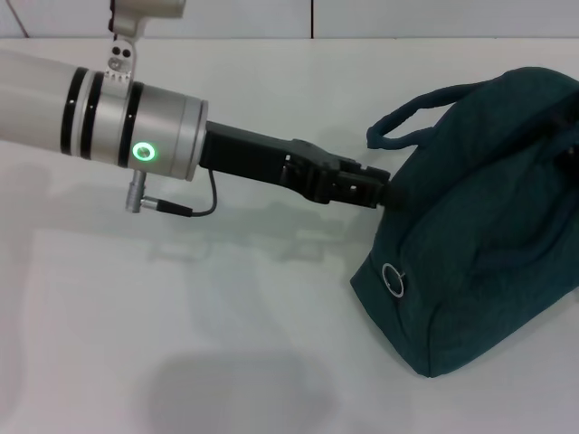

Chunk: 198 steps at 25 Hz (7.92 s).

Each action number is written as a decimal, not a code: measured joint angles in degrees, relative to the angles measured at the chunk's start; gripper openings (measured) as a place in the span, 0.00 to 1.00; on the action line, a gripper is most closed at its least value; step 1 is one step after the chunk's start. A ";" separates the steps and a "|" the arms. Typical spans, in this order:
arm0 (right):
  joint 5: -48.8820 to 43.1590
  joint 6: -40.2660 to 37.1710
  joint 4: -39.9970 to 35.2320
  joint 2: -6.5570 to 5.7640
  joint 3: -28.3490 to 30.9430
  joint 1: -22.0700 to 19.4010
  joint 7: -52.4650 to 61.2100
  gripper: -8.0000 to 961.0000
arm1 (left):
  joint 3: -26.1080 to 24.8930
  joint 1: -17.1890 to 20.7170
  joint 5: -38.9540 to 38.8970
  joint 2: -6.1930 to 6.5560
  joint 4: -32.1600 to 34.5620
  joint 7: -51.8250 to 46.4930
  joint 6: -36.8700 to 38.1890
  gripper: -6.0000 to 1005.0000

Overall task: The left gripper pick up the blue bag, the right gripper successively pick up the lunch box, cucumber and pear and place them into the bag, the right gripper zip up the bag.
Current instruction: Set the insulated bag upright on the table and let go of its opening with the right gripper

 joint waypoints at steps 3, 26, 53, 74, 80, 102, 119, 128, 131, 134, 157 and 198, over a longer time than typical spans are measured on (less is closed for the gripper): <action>0.01 0.03 -0.01 0.00 0.00 0.08 -0.04 0.59 | 0.06 -0.20 -0.32 -0.03 -0.02 -0.03 -1.15 0.47; -0.16 -1.68 0.60 0.08 0.09 -0.61 -0.08 0.60 | 5.23 -0.48 -4.09 -0.12 -2.02 -1.64 -7.05 0.28; -5.41 2.55 0.06 -2.96 0.39 10.66 5.64 0.60 | 2.22 14.13 -10.33 0.63 4.63 -3.64 -2.64 0.06; -9.40 8.39 0.21 -3.98 0.39 15.20 13.65 0.60 | -3.66 22.19 -11.54 2.61 6.09 -2.69 2.30 0.06; -12.92 11.62 -0.09 -4.10 0.24 16.22 16.86 0.60 | -3.68 22.04 -11.51 1.64 5.71 -1.98 3.71 0.06; -17.09 12.13 -0.88 -4.93 0.10 18.75 24.62 0.60 | -1.22 17.13 -12.15 0.18 1.93 0.47 8.16 0.06; -22.40 6.30 -5.24 -4.93 4.70 10.01 29.66 0.64 | -2.00 17.45 -12.31 0.37 0.51 2.03 7.75 0.06; -22.66 10.86 -5.27 -5.79 5.65 15.59 30.62 0.68 | -1.99 17.79 -14.45 0.15 -2.80 3.86 7.89 0.06; -24.05 11.95 -4.80 -5.80 5.40 18.52 32.08 0.68 | -2.05 17.86 -15.41 0.13 -4.00 4.73 7.94 0.06; -27.20 12.85 -4.85 -5.46 5.55 21.00 33.84 0.68 | -2.05 17.96 -17.04 0.13 -5.39 5.87 7.98 0.06; -36.26 15.68 -10.31 -3.94 5.76 19.43 41.40 0.68 | -1.92 17.32 -21.85 0.07 -12.78 13.77 7.19 0.06; -50.19 4.32 -15.20 -10.47 8.93 19.65 63.51 0.92 | -2.01 16.55 -24.63 0.26 -12.79 14.86 4.73 0.06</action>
